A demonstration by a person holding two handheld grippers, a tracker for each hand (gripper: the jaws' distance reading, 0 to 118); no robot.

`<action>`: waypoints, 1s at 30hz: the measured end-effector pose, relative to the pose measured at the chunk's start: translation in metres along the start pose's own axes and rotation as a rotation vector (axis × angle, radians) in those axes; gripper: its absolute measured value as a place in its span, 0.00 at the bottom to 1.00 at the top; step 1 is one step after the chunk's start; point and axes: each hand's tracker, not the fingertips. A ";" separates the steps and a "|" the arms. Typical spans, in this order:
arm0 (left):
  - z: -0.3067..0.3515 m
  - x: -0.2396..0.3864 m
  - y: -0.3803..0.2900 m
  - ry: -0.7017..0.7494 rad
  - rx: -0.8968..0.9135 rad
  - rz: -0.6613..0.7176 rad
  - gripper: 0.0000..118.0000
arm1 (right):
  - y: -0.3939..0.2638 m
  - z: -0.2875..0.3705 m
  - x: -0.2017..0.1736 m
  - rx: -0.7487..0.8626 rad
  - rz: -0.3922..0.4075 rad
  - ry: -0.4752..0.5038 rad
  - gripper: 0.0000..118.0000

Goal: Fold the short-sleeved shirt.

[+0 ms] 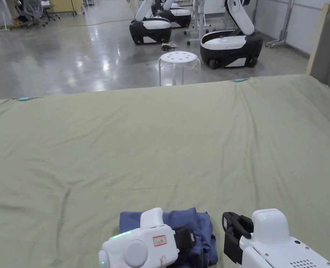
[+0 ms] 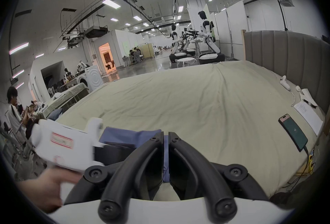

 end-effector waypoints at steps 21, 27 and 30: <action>0.123 -0.159 0.002 -0.241 0.005 0.419 0.66 | -0.035 -0.105 -0.013 -0.310 -0.055 0.070 0.05; 0.044 -0.127 0.001 -0.341 -0.109 0.362 0.65 | -0.032 -0.101 -0.016 -0.302 -0.020 0.074 0.05; 0.045 -0.111 0.006 -0.144 -0.101 0.329 0.20 | -0.028 -0.094 -0.015 -0.284 -0.017 0.089 0.05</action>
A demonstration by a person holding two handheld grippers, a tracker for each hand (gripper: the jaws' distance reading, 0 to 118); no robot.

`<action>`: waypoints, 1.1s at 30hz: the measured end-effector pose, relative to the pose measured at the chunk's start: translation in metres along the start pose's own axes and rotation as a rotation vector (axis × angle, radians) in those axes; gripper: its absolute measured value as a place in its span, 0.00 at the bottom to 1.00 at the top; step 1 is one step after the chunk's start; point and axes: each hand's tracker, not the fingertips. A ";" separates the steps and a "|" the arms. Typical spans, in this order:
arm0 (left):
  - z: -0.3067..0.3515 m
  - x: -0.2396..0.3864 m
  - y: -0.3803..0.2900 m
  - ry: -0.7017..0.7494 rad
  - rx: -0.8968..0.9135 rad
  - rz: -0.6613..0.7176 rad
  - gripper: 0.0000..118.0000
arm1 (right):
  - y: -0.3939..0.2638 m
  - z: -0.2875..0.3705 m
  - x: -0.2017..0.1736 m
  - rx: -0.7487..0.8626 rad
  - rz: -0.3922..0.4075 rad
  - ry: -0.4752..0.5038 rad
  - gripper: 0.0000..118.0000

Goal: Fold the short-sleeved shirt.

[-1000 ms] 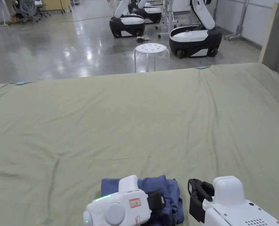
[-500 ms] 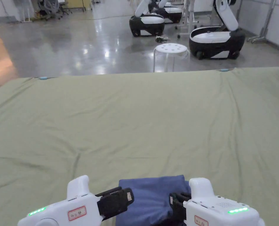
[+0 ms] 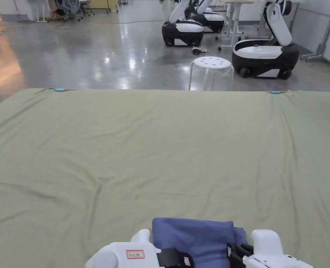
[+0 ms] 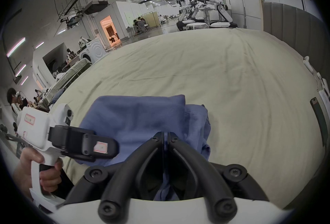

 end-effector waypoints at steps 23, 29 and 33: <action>0.355 -0.217 0.164 0.606 0.181 0.027 0.21 | 0.023 0.041 -0.079 0.100 0.094 0.055 0.05; 0.368 -0.221 0.151 0.703 0.228 0.004 0.67 | 0.019 0.045 -0.084 0.089 0.108 0.064 0.05; 0.408 -0.159 0.124 0.818 0.424 -0.074 0.71 | 0.018 0.060 -0.077 0.104 0.110 0.060 0.05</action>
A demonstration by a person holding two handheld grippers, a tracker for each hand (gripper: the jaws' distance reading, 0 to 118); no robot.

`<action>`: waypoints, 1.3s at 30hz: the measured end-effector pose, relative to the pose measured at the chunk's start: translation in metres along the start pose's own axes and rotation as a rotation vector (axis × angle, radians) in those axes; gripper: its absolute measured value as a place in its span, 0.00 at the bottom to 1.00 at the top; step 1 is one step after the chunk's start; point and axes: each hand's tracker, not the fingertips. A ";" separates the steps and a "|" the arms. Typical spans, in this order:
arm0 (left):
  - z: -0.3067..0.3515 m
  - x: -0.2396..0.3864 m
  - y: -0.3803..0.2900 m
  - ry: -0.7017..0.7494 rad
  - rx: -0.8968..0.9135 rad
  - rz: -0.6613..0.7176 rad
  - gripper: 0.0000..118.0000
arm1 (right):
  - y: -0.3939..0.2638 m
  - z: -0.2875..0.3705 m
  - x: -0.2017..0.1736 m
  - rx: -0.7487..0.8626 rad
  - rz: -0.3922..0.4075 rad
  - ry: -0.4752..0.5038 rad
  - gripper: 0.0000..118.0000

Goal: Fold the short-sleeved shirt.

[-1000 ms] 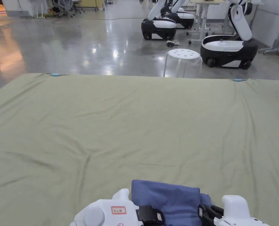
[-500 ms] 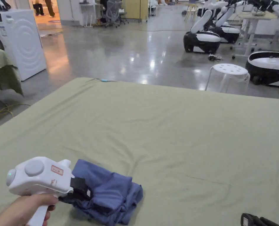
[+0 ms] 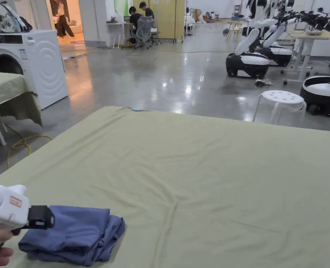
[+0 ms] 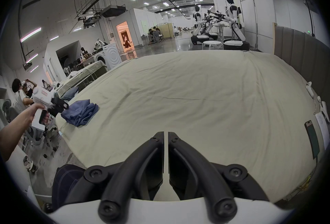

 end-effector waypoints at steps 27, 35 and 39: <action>0.172 0.383 -0.134 -0.357 0.824 -0.355 0.03 | 0.124 0.087 0.036 0.473 0.151 -0.267 0.05; 0.171 0.381 -0.137 -0.361 0.815 -0.372 0.03 | 0.127 0.090 0.033 0.495 0.144 -0.272 0.05; 0.171 0.381 -0.136 -0.364 0.807 -0.370 0.30 | 0.128 0.090 0.032 0.501 0.152 -0.276 0.07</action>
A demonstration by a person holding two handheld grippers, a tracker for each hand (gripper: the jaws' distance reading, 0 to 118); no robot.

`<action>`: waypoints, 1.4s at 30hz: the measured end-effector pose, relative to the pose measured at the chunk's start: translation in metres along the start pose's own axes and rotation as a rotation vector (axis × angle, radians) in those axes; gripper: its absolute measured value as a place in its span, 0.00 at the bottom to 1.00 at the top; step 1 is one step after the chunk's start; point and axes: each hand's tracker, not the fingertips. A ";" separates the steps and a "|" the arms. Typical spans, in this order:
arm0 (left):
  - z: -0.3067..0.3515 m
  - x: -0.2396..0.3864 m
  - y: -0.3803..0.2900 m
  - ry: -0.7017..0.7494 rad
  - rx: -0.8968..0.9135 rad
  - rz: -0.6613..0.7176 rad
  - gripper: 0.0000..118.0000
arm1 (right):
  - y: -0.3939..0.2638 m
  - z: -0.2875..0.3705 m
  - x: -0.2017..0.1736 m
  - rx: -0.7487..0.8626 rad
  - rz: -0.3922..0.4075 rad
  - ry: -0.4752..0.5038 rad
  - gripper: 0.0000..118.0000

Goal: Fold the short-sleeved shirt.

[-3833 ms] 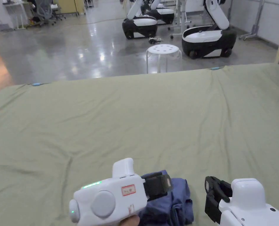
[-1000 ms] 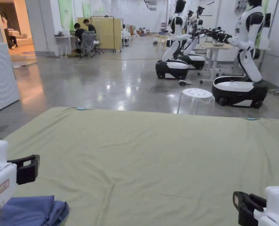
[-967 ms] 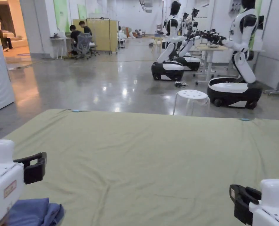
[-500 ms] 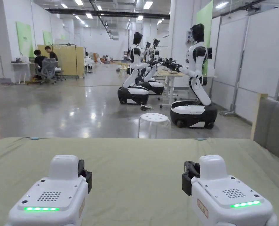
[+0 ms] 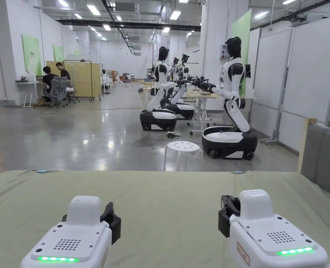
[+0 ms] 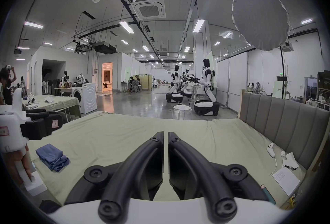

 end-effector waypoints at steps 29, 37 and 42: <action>0.010 -0.015 0.009 0.004 0.036 0.087 0.67 | 0.030 0.010 -0.011 -0.075 -0.086 -0.053 1.00; 0.011 -0.014 0.011 0.001 0.030 0.095 0.67 | 0.034 0.004 -0.014 -0.137 -0.139 -0.146 1.00; 0.012 -0.015 0.011 0.004 0.029 0.100 0.67 | 0.032 0.008 -0.020 -0.094 -0.112 -0.142 1.00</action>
